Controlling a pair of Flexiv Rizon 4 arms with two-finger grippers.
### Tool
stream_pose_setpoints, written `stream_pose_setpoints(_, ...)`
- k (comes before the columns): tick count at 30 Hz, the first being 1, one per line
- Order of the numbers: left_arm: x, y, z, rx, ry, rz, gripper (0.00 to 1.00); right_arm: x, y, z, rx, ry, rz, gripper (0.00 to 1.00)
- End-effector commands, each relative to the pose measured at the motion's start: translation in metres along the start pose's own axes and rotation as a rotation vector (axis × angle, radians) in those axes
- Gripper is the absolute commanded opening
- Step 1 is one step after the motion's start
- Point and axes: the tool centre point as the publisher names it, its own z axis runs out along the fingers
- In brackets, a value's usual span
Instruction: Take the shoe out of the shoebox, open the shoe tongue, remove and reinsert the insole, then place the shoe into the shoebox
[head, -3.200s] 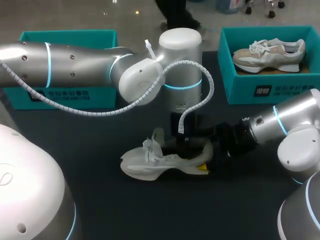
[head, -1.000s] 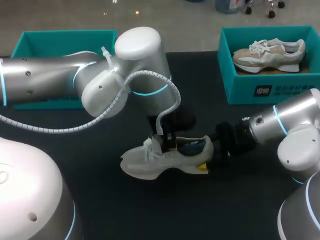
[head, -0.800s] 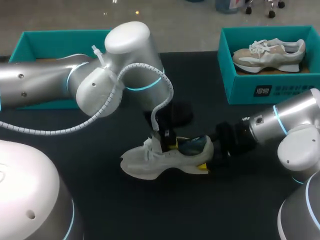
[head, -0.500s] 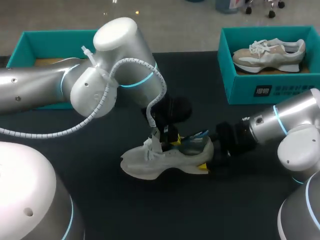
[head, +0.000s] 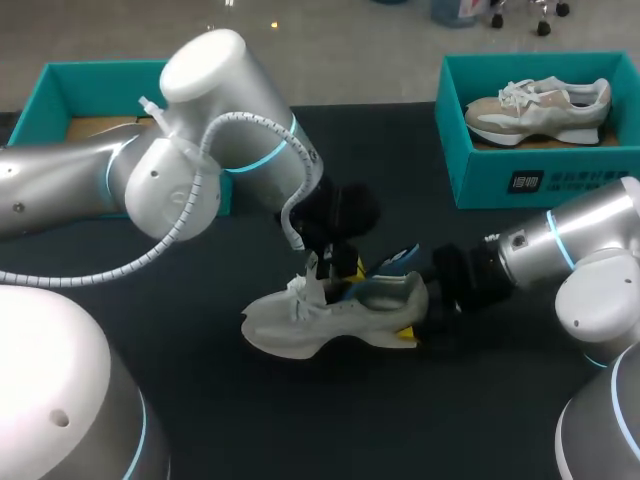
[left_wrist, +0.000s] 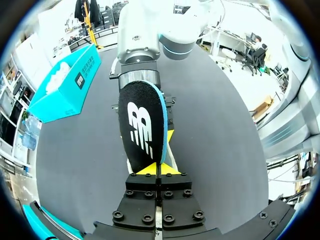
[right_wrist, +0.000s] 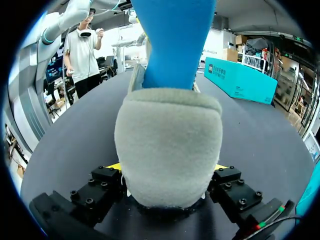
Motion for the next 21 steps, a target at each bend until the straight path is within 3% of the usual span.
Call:
stream_pose_setpoints(1,-0.002,-0.005,0.005,0.003,0.001,0.002,0.0,0.001,0.0,0.0,0.003,-0.001,0.0,0.0)
stream_pose_setpoints(14,-0.003,-0.011,0.017,0.019,-0.019,0.001,0.0,0.001,0.0,0.0,0.003,-0.001,0.0,0.0)
stream_pose_setpoints(15,-0.002,-0.012,0.017,0.02,-0.02,0.002,0.18,0.001,0.0,0.0,0.003,-0.001,0.0,0.0)
stream_pose_setpoints(18,0.0,-0.013,0.017,0.019,-0.04,0.004,0.42,0.001,0.0,0.0,0.003,-0.001,0.0,0.0)
stream_pose_setpoints(20,0.001,-0.014,0.016,0.018,-0.068,0.0,0.51,0.001,0.0,0.0,0.003,-0.001,0.0,0.0)
stream_pose_setpoints(21,0.002,-0.014,0.015,0.02,-0.084,0.0,0.61,0.001,0.0,0.0,0.003,-0.001,0.0,0.0)
